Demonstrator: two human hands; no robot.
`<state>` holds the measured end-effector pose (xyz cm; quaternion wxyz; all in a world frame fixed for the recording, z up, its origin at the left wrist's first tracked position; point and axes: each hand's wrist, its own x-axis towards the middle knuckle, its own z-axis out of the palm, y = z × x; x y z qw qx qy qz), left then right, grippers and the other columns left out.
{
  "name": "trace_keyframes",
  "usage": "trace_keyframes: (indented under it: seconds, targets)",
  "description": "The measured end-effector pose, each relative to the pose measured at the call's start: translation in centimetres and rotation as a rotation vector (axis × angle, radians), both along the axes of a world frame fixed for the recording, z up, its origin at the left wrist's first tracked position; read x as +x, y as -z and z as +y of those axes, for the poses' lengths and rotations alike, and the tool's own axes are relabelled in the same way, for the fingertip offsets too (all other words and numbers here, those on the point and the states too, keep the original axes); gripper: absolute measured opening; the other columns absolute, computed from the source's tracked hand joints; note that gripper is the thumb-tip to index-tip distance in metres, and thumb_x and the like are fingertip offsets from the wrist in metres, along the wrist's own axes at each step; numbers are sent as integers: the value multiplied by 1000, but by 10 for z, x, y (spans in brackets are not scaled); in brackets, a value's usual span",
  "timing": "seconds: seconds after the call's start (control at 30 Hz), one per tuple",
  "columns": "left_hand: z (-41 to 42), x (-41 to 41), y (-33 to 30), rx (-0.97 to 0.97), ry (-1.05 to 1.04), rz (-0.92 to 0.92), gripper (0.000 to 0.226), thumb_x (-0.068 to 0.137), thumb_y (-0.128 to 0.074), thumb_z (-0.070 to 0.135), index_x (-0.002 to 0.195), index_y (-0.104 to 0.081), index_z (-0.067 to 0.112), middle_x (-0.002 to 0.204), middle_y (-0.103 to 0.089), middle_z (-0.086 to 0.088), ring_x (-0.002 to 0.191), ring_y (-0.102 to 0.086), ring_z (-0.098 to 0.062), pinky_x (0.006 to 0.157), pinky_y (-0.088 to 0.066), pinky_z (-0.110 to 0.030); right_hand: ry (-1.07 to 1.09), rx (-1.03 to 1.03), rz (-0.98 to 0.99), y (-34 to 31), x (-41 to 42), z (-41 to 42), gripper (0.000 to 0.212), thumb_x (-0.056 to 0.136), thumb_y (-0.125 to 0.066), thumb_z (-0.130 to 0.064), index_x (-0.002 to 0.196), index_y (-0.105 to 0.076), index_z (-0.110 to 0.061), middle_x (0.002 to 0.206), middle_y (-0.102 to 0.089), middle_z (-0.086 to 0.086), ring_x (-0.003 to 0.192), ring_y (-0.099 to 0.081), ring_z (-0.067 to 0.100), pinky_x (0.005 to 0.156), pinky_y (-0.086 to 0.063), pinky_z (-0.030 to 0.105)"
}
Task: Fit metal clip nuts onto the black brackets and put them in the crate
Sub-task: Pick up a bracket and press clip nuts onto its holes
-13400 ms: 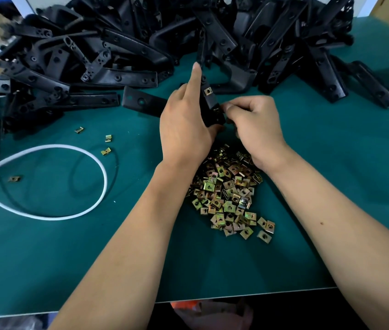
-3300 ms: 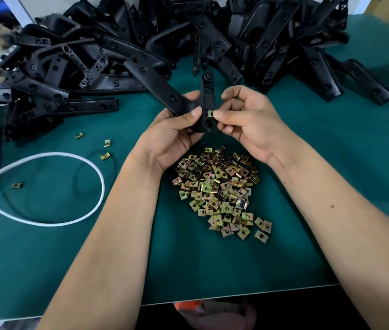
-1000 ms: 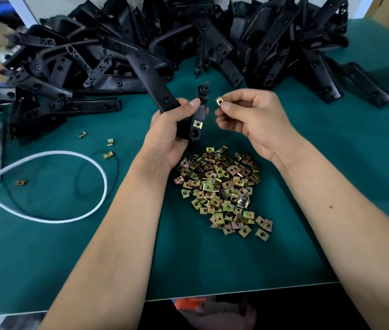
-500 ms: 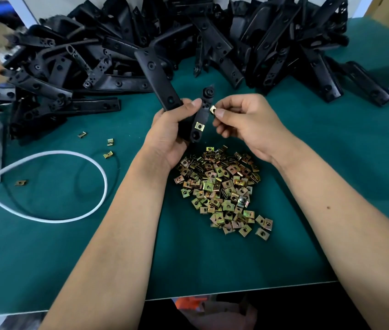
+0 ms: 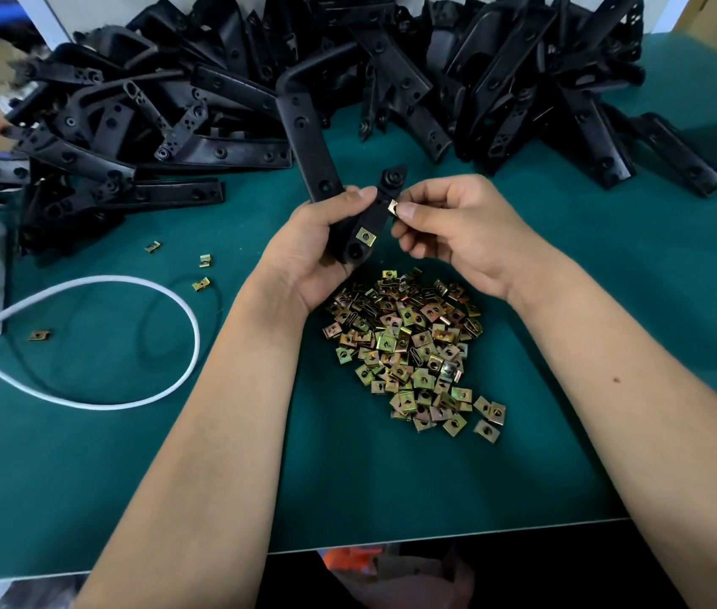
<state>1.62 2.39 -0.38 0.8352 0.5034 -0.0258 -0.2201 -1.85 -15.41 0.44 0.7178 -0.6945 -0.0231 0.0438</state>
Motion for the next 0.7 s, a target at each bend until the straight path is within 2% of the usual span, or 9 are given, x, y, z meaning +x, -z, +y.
trace_keyframes:
  seconds: [0.1, 0.2, 0.43, 0.57, 0.7]
  targets:
    - [0, 1, 0, 1, 26, -9, 9, 90, -70, 12, 88, -61, 13, 88, -69, -5, 77, -71, -18, 66, -58, -27, 20, 128, 53, -1, 1, 0, 12, 99, -61, 0, 93, -69, -5, 75, -72, 7, 66, -68, 13, 58, -54, 19]
    - [0, 1, 0, 16, 32, -20, 15, 93, -69, 12, 84, -58, 17, 88, -68, -3, 77, -70, -17, 63, -56, -27, 55, 193, 79, 0, 2, 2, 12, 99, -61, 0, 92, -69, -4, 73, -71, 6, 65, -66, 12, 58, -53, 19]
    - [-1, 1, 0, 49, 0, -26, 25, 95, -68, 10, 78, -53, 21, 80, -65, 1, 72, -68, -15, 56, -53, -25, 107, 167, 82, 1, 1, 8, 12, 101, -60, -1, 94, -69, -4, 69, -68, 3, 60, -61, 8, 54, -50, 16]
    - [-1, 3, 3, 65, 5, -39, 24, 93, -69, 9, 77, -55, 21, 82, -67, -1, 79, -68, -20, 60, -55, -29, 117, 106, 76, 1, 0, 9, 12, 100, -61, -2, 92, -69, -5, 66, -67, 0, 58, -59, 7, 52, -47, 16]
    - [-1, 4, 4, 34, 13, -38, 22, 93, -70, 13, 80, -55, 21, 85, -69, -1, 77, -69, -17, 61, -55, -27, 136, 170, 74, 2, 1, 11, 7, 98, -65, -4, 96, -71, -4, 68, -68, 1, 58, -59, 8, 51, -46, 17]
